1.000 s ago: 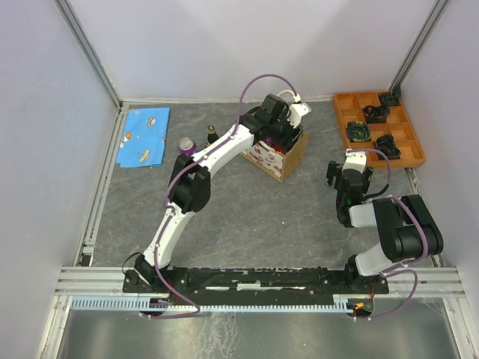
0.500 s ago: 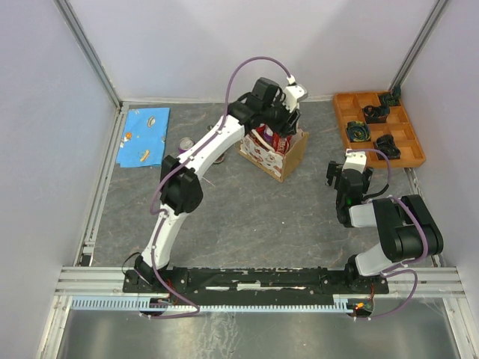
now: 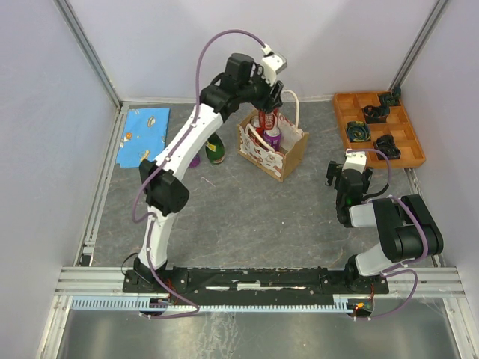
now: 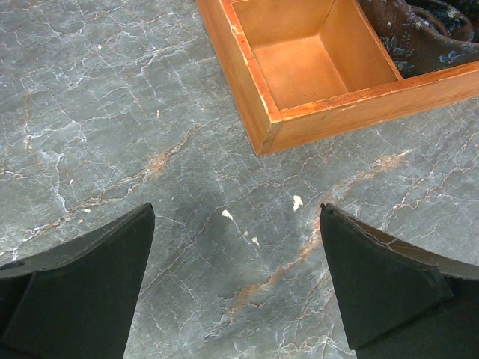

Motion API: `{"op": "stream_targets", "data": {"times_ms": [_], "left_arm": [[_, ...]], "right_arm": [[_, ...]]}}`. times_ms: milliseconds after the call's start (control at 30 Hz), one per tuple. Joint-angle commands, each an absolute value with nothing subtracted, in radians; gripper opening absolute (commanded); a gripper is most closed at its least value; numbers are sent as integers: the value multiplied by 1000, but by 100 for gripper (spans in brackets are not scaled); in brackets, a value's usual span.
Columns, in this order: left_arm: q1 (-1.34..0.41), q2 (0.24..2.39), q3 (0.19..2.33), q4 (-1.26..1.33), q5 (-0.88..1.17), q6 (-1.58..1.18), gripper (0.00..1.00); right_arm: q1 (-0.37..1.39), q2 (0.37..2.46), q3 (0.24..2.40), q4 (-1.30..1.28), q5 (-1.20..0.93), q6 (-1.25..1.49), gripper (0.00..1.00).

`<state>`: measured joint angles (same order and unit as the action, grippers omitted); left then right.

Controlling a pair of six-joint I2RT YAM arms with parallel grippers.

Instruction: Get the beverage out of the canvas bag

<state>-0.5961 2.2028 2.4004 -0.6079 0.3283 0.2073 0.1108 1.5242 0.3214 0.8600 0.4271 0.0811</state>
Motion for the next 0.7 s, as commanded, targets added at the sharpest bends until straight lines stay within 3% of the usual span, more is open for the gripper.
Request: {"op": "stream_targets", "data": {"times_ms": [0, 233, 667], "left_arm": [[-535, 2042, 2476, -523, 321, 161, 3], [-494, 1901, 2358, -504, 245, 185, 3], [-464, 1490, 1732, -316, 130, 150, 3]], "right_arm": [[110, 1517, 348, 908, 429, 81, 99], [110, 1516, 347, 908, 429, 81, 99], [110, 1517, 347, 908, 429, 81, 99]]}}
